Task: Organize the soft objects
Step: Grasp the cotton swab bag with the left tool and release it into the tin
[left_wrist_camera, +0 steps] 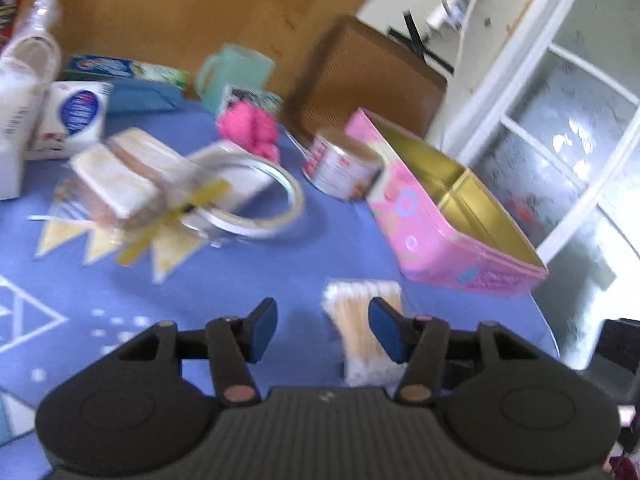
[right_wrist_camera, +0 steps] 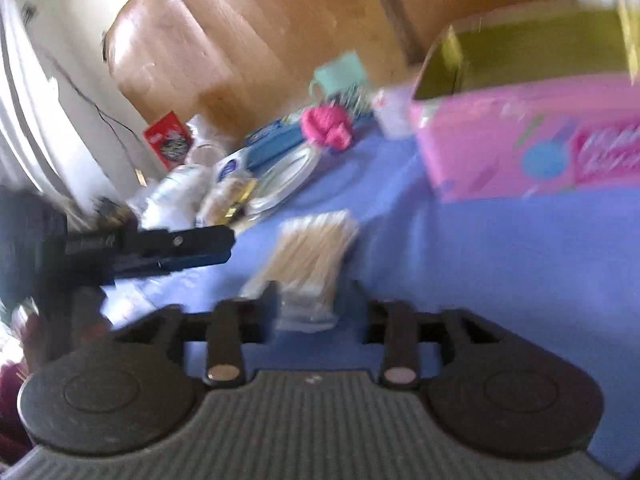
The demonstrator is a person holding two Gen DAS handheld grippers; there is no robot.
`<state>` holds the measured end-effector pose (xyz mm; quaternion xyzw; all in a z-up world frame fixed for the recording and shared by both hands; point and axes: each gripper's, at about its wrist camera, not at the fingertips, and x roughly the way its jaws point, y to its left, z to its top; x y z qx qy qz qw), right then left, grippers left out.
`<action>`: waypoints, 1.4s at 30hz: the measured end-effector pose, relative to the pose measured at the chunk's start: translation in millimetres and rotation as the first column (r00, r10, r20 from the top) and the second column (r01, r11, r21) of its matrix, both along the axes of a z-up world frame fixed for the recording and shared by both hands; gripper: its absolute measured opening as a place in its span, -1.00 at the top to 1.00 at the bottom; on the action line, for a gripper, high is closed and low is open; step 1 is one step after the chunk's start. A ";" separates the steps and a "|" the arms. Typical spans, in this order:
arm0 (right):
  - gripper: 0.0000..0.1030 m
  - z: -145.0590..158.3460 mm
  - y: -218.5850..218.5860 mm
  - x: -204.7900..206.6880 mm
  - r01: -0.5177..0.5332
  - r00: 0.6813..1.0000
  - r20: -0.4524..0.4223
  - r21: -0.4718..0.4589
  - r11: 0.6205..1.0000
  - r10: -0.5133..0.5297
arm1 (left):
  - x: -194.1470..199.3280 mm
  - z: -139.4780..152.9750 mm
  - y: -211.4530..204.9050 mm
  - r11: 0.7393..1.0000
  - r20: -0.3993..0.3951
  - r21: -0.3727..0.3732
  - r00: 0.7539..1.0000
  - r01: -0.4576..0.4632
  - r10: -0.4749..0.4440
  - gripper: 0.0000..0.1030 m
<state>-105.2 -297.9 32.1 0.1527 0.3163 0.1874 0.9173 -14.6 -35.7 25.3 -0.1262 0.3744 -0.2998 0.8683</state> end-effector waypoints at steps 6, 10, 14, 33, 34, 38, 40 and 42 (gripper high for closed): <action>-0.72 -4.9 34.9 -1.2 -0.101 0.986 0.107 -0.209 0.973 0.125 | -2.9 -7.1 -28.6 0.996 -0.053 0.057 0.997 0.063 -0.060 0.06; -0.16 -20.4 56.0 8.0 -0.121 0.976 0.136 -0.310 0.943 0.170 | -7.6 -6.0 -41.7 0.994 -0.040 0.068 0.996 0.081 -0.078 0.26; 0.02 -3.8 54.9 8.2 -0.016 0.961 0.251 -0.363 0.932 0.115 | -11.1 25.6 -59.5 0.991 0.061 0.087 0.993 0.098 -0.104 0.29; -0.36 9.8 -90.5 83.6 0.614 0.789 0.336 -0.384 0.690 -0.515 | 22.2 56.1 -191.6 0.980 0.254 0.130 0.951 0.149 -0.178 0.23; -0.36 10.7 -96.2 77.7 0.624 0.780 0.335 -0.349 0.700 -0.528 | 20.5 54.2 -183.8 0.981 0.261 0.132 0.950 0.142 -0.172 0.23; -0.36 19.4 -89.3 60.6 0.629 0.767 0.370 -0.272 0.728 -0.525 | 8.1 45.1 -146.0 0.986 0.281 0.127 0.950 0.105 -0.137 0.23; -0.34 25.6 -71.0 53.5 0.604 0.776 0.391 -0.235 0.762 -0.494 | -0.7 39.3 -121.1 0.990 0.278 0.124 0.955 0.074 -0.106 0.20; -0.11 31.1 -53.0 46.2 0.555 0.798 0.408 -0.213 0.804 -0.443 | -7.2 31.9 -96.4 0.992 0.265 0.126 0.962 0.030 -0.062 0.20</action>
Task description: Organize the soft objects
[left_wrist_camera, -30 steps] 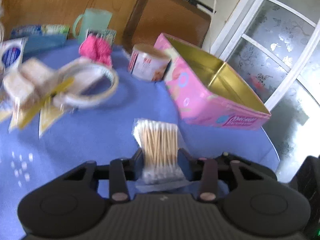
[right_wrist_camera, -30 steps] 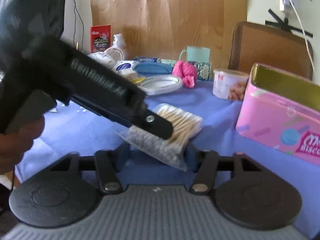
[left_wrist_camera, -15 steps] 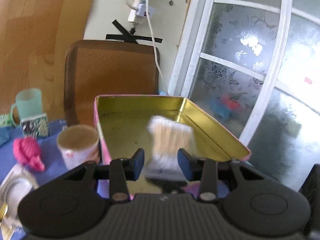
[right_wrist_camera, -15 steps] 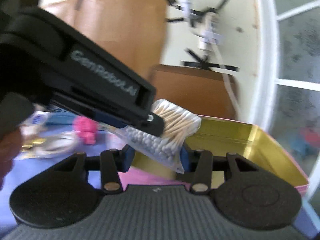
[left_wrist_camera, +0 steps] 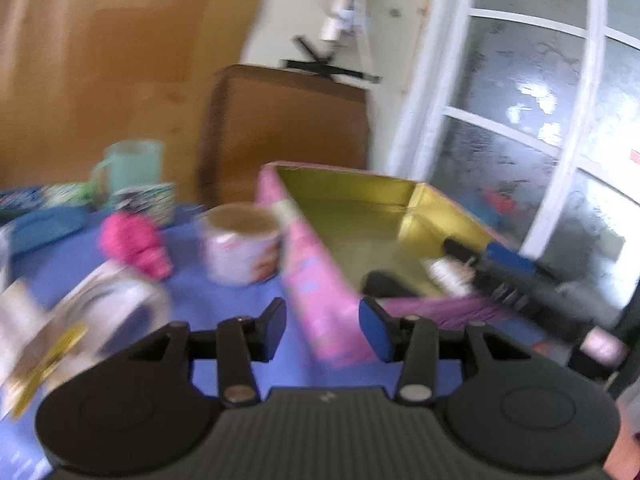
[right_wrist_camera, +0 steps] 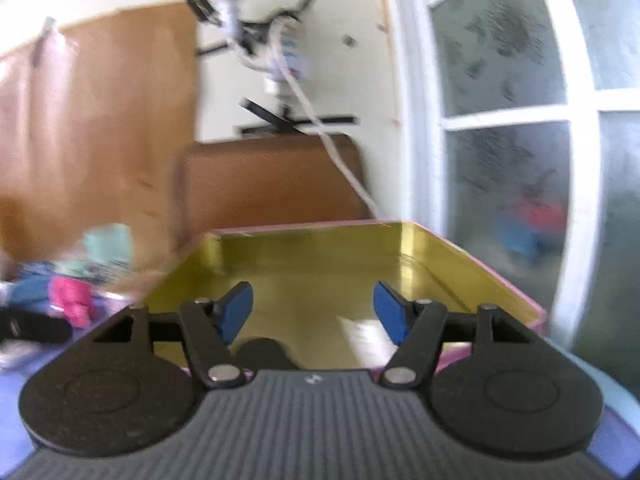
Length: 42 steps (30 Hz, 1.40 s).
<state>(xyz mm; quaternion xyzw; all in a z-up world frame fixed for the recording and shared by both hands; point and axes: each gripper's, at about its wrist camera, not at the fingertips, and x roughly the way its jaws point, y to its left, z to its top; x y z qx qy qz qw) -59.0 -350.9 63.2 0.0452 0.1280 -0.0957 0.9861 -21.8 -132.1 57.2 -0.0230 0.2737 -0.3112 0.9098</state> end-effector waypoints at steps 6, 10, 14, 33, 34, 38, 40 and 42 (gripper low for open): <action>0.19 6.5 62.8 -3.6 -0.244 0.970 0.005 0.012 0.970 0.244 | -13.0 -17.2 69.6 0.991 -0.050 0.023 0.990 -0.132 0.133 0.20; 0.19 -4.7 105.3 3.2 -0.374 0.924 -0.080 0.014 0.927 0.374 | -15.9 -25.6 100.4 0.976 -0.028 0.061 0.977 -0.208 0.210 0.19; 0.18 -16.4 127.0 25.1 -0.409 0.890 -0.169 0.111 0.906 0.423 | -11.1 -34.2 118.3 0.953 -0.021 0.106 0.957 -0.284 0.288 0.20; 0.72 -32.9 115.8 19.2 -0.341 0.858 -0.301 0.272 0.900 0.416 | -1.4 -36.1 146.3 0.972 -0.149 -0.094 0.969 -0.213 0.198 -0.18; 0.72 -31.7 111.5 9.0 -0.346 0.858 -0.293 0.278 0.896 0.423 | -2.6 -33.5 144.1 0.974 -0.154 -0.120 0.972 -0.195 0.175 -0.18; 0.71 -29.7 101.6 -17.3 -0.361 0.864 -0.258 0.280 0.889 0.432 | -0.3 -28.1 110.7 0.990 -0.188 -0.098 0.978 -0.104 0.085 0.02; 0.66 -31.6 100.0 -19.4 -0.366 0.860 -0.262 0.284 0.886 0.439 | 3.7 -31.3 86.5 0.998 -0.211 -0.008 0.975 -0.067 0.064 0.21; 0.58 -34.1 100.9 -18.1 -0.365 0.853 -0.287 0.271 0.891 0.437 | 4.5 -34.5 68.0 0.991 -0.192 0.097 0.976 -0.088 0.105 0.37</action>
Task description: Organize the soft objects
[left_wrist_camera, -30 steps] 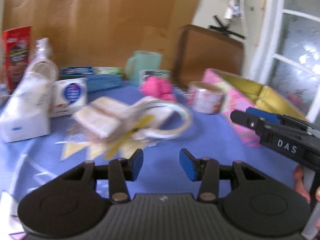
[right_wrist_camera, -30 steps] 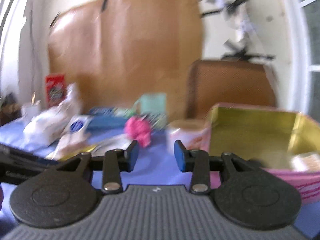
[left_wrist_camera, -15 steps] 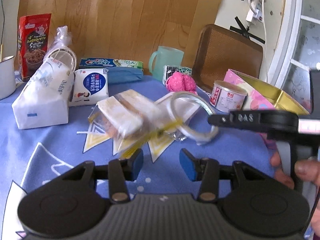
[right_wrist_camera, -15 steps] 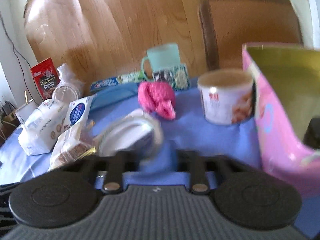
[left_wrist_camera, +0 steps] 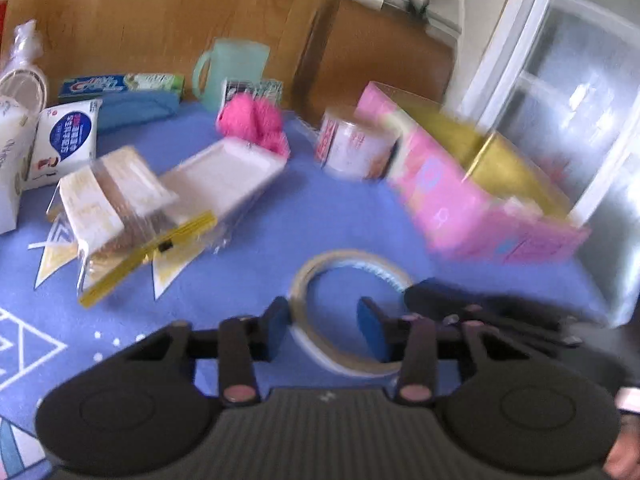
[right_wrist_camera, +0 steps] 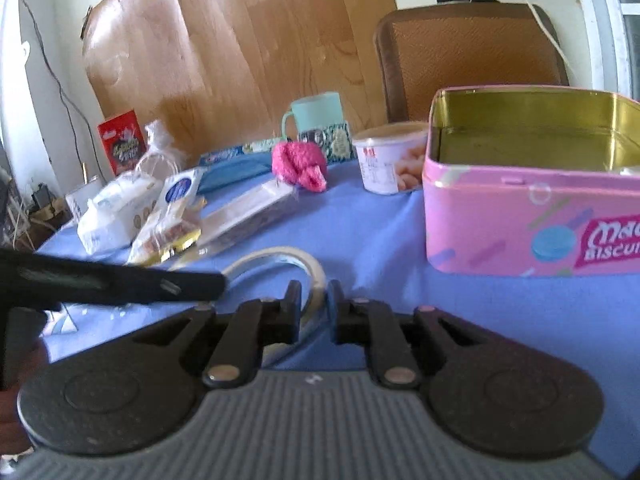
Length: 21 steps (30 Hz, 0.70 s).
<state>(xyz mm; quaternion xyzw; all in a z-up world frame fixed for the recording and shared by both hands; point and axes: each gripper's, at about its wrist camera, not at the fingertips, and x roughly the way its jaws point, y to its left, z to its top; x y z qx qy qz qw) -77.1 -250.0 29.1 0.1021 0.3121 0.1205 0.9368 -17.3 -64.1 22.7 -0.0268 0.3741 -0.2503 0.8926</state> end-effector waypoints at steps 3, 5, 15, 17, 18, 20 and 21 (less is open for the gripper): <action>0.58 -2.7 2.9 -1.4 -0.018 1.000 0.004 -0.042 0.999 0.019 | -4.0 0.0 -10.6 0.997 0.017 0.070 0.999 -0.034 0.033 0.60; 0.65 -2.1 6.4 -2.7 -0.018 1.000 0.020 -0.063 0.998 0.020 | -3.0 1.7 -8.8 0.997 0.004 0.060 0.999 -0.052 0.052 0.74; 0.74 55.0 -35.2 -7.4 0.265 0.897 0.405 -0.178 0.948 -0.175 | 1.7 87.9 -67.8 0.995 0.261 -0.053 0.963 0.085 -0.068 0.76; 0.74 57.6 -52.0 0.4 0.333 0.872 0.434 -0.190 0.923 -0.225 | 10.0 95.0 -94.7 0.991 0.291 -0.063 0.952 0.119 -0.096 0.76; 0.74 57.3 -62.4 5.0 0.365 0.863 0.436 -0.191 0.911 -0.254 | 14.4 95.9 -109.0 0.989 0.297 -0.061 0.948 0.136 -0.112 0.76; 0.74 54.2 -82.6 13.4 0.410 0.850 0.431 -0.184 0.893 -0.301 | 20.6 91.6 -134.9 0.987 0.309 -0.039 0.941 0.157 -0.137 0.76; 0.74 52.1 -90.2 17.5 0.429 0.846 0.427 -0.187 0.884 -0.320 | 24.0 88.0 -146.3 0.986 0.310 -0.028 0.939 0.167 -0.150 0.76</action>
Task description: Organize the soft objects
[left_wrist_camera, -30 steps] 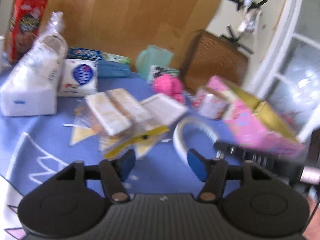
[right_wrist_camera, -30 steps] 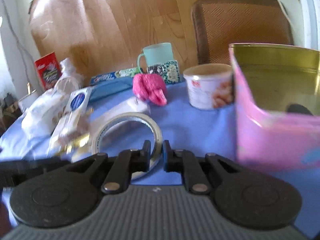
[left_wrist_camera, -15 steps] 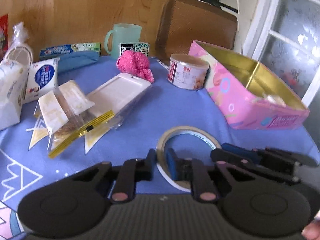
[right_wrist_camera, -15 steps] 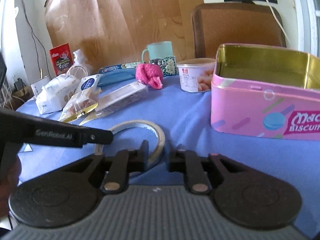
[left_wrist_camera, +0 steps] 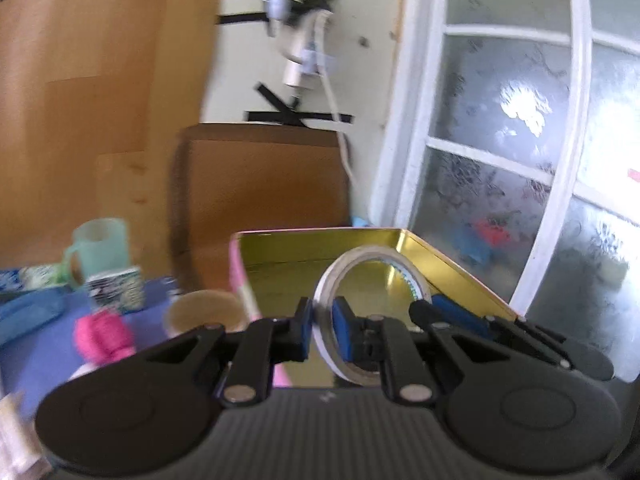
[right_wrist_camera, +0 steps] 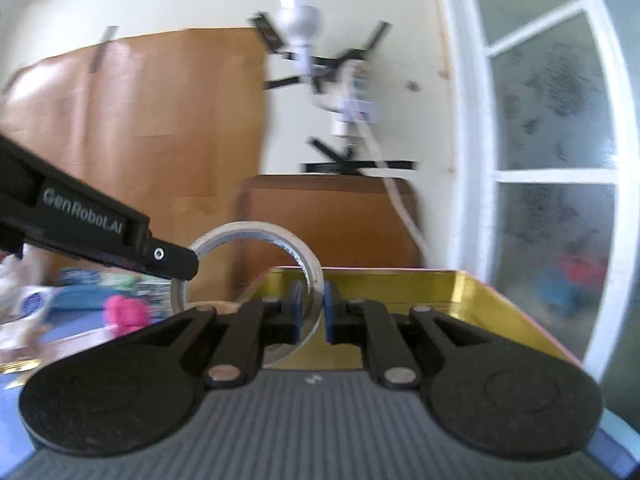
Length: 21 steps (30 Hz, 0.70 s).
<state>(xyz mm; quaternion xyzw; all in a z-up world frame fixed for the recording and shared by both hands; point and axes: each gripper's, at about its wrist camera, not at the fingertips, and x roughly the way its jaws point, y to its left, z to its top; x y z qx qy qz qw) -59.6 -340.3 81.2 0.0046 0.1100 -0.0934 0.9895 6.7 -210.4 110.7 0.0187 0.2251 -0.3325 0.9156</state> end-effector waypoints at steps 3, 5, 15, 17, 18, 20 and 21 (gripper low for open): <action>0.73 -9.6 -20.7 13.0 0.050 0.998 -0.027 0.013 0.999 -0.049 | 10.0 -15.0 -24.6 0.999 -0.005 0.034 1.000 0.010 -0.010 0.75; 0.67 -15.8 -30.4 22.7 0.060 0.996 -0.068 0.037 0.998 -0.057 | 14.9 -23.7 -34.6 0.998 -0.004 0.064 1.000 -0.001 0.001 0.67; 0.32 -10.8 8.6 -7.1 -0.065 0.998 0.022 0.146 0.987 0.063 | -25.1 -10.7 40.0 1.000 0.063 -0.018 0.998 -0.025 0.026 0.46; 0.30 -12.2 27.5 -10.5 -0.146 0.989 0.007 0.148 0.978 0.147 | -42.1 -16.8 70.4 0.999 0.088 -0.017 0.995 -0.042 0.043 0.39; 0.30 -13.1 36.9 -11.0 -0.185 0.982 -0.011 0.146 0.972 0.189 | -50.0 -22.3 85.6 0.998 0.095 -0.007 0.994 -0.062 0.062 0.36; 0.31 -17.7 60.6 -8.2 -0.280 0.954 -0.069 0.151 0.948 0.292 | -60.9 -33.5 114.0 0.995 0.090 0.007 0.991 -0.101 0.100 0.36; 0.31 -20.1 70.4 -6.8 -0.319 0.937 -0.090 0.162 0.934 0.336 | -65.1 -40.1 129.3 0.991 0.082 0.018 0.988 -0.133 0.131 0.36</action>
